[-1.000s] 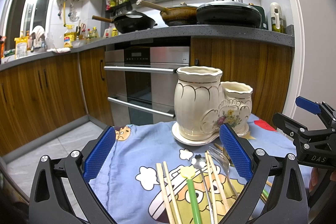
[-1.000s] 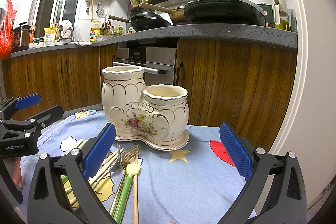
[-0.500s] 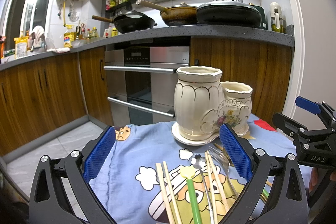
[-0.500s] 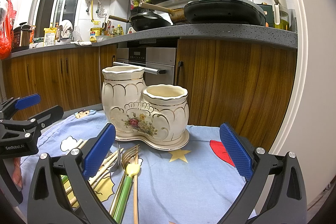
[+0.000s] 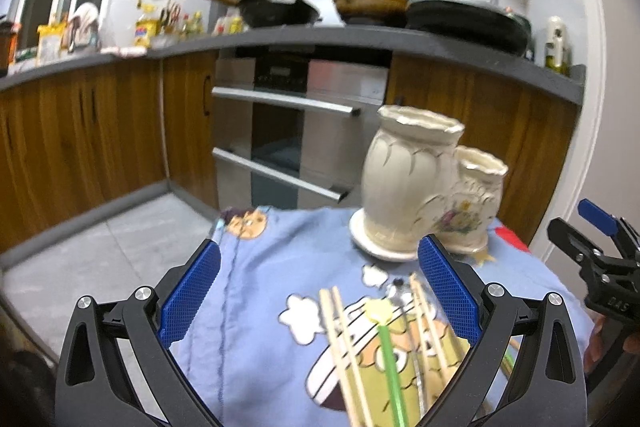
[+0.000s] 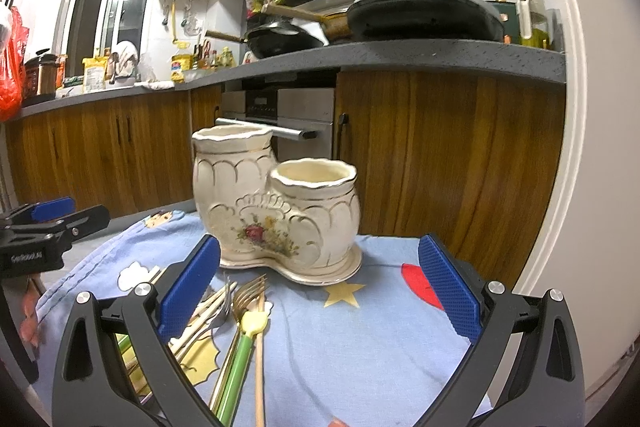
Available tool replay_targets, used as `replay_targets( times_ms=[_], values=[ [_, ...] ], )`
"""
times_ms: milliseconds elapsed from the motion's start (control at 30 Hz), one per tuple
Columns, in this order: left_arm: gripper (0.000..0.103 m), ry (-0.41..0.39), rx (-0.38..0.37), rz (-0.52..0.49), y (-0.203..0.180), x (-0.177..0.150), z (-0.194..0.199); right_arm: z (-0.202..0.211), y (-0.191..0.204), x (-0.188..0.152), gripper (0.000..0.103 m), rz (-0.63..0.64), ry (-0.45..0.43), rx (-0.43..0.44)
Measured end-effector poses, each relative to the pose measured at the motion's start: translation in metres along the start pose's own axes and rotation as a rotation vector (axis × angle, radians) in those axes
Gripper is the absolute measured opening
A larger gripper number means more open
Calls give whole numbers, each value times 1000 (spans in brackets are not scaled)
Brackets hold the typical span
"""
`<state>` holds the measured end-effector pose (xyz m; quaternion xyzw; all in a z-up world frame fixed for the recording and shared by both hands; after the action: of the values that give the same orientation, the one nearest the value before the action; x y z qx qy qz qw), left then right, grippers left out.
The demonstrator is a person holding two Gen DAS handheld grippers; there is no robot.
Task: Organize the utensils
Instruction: 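Lower the left tool onto the pile and grasp a wooden chopstick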
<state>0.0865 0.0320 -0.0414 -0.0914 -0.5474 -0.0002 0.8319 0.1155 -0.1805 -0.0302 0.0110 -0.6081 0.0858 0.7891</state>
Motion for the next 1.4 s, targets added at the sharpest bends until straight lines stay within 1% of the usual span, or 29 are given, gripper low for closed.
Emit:
replay_targets(
  times_ms=[67, 167, 267, 400, 433, 467, 500, 567, 600, 667, 733, 800, 900, 1000, 1067, 1167, 1200, 1233, 1267, 1333, 1400],
  values=[
    [98, 44, 24, 7, 7, -3, -3, -1, 3, -2, 98, 10, 18, 18],
    [98, 84, 41, 18, 13, -6, -1, -2, 2, -5, 98, -4, 44, 49],
    [97, 149, 55, 34, 19, -14, -2, -7, -5, -7, 98, -25, 81, 51],
    [94, 266, 59, 14, 16, -35, -12, -20, -18, -12, 98, -87, 162, 64],
    [89, 287, 58, 6, 15, -39, -14, -22, -20, -14, 98, -101, 180, 73],
    [80, 315, 55, -6, 12, -45, -16, -25, -22, -16, 98, -110, 198, 80],
    [75, 341, 53, -15, 11, -50, -18, -27, -24, -18, 98, -121, 219, 90],
    [60, 382, 51, -31, 6, -58, -19, -30, -26, -21, 98, -130, 246, 98],
    [56, 398, 49, -39, 5, -62, -19, -31, -28, -23, 98, -134, 262, 100],
    [44, 435, 26, -42, 2, -71, -19, -32, -29, -26, 98, -135, 280, 101],
    [38, 467, 2, -37, -1, -78, -19, -33, -31, -27, 98, -127, 289, 101],
    [36, 487, -7, -45, -5, -83, -19, -32, -30, -27, 98, -113, 296, 102],
    [35, 500, 4, -63, -7, -85, -20, -33, -31, -28, 98, -84, 306, 100],
    [28, 519, 14, -68, -6, -83, -21, -32, -32, -28, 97, -51, 319, 109],
    [24, 524, 21, -74, -6, -82, -24, -31, -28, -30, 94, -30, 330, 133],
    [21, 522, 30, -81, -5, -79, -28, -30, -12, -36, 90, 23, 351, 179],
    [20, 520, 31, -80, -5, -79, -28, -29, -7, -39, 85, 37, 360, 192],
    [16, 518, 34, -81, -3, -79, -29, -30, 0, -43, 80, 53, 371, 209],
    [12, 517, 39, -83, -2, -78, -28, -31, 7, -47, 77, 67, 386, 224],
    [8, 515, 40, -80, 0, -78, -28, -34, 17, -52, 63, 86, 413, 244],
    [6, 513, 36, -75, 2, -77, -28, -39, 27, -55, 57, 100, 438, 267]
  ],
)
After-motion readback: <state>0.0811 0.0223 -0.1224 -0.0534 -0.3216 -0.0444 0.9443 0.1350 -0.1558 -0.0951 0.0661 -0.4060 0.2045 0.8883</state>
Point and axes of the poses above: each gripper's, at about its wrist camera, not at the fingertips, and z roughly against the way its jaws point, y to its left, x to its top, the point moved 8 cm from there along -z, roughly the way its jaws point, and after that the axes turned 8 degrees about -x, right-handed, at the moved point
